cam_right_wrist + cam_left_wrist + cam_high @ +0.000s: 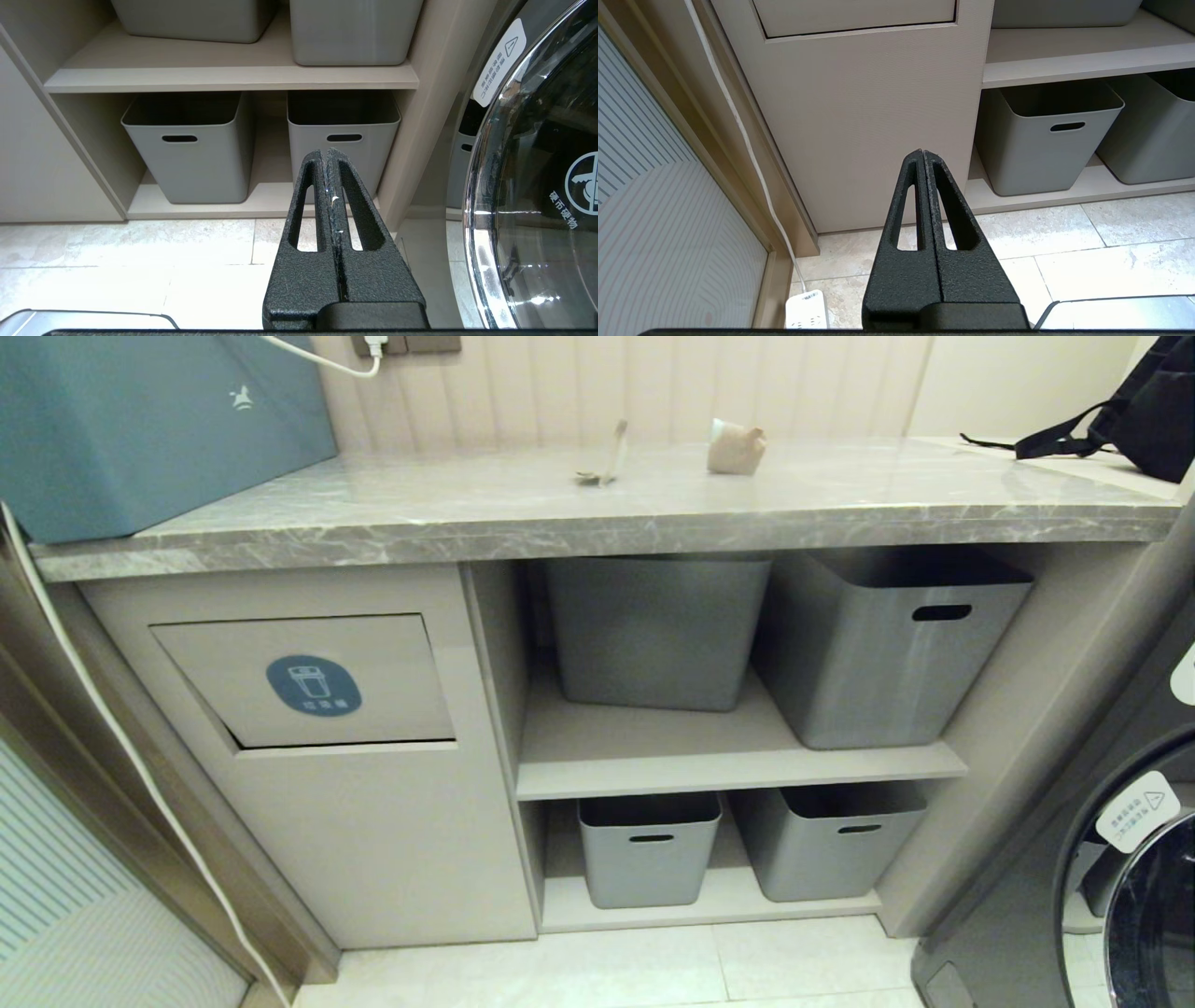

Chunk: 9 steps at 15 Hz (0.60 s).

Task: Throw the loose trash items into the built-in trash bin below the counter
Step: Pick up the garbage

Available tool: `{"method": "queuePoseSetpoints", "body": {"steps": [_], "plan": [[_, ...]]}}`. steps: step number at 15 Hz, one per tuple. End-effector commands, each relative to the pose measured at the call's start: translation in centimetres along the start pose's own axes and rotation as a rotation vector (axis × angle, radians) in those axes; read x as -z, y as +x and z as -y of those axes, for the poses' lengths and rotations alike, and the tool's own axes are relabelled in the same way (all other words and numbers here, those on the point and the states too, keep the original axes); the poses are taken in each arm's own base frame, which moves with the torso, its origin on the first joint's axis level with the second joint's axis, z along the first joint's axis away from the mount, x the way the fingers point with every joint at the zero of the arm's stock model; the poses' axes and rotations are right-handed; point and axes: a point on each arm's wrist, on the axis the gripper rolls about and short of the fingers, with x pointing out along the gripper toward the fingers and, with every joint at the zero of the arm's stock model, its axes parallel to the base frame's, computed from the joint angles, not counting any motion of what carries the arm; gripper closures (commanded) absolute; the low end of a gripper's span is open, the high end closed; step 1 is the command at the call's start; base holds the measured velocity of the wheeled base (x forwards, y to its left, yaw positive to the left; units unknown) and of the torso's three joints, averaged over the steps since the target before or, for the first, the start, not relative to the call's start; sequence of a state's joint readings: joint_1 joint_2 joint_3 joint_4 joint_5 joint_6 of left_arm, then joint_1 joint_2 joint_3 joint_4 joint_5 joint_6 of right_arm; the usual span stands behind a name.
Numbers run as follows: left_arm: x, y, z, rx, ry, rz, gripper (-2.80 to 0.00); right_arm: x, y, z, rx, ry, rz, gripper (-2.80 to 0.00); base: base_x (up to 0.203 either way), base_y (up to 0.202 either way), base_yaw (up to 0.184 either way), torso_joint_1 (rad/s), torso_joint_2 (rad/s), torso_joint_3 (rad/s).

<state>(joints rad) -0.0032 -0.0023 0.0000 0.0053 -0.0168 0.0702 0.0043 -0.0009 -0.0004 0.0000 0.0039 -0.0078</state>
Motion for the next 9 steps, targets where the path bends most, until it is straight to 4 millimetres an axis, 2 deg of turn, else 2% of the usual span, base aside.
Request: {"method": "queuePoseSetpoints", "body": {"steps": [1, 9], "plan": [[0.01, 0.00, 0.00, 0.000, 0.002, -0.001, 0.00, -0.02, 0.00, 0.00, -0.001, -0.005, 0.000, 0.00, 0.000, 0.000, 0.000, 0.000, 0.00, 0.000], [0.00, -0.01, -0.02, -0.008, -0.010, 0.001, 0.00, 0.01, 0.01, -0.01, -0.004, -0.008, -0.001, 0.00, 0.000, 0.000, 0.000, 0.000, 0.00, 0.000]]}}
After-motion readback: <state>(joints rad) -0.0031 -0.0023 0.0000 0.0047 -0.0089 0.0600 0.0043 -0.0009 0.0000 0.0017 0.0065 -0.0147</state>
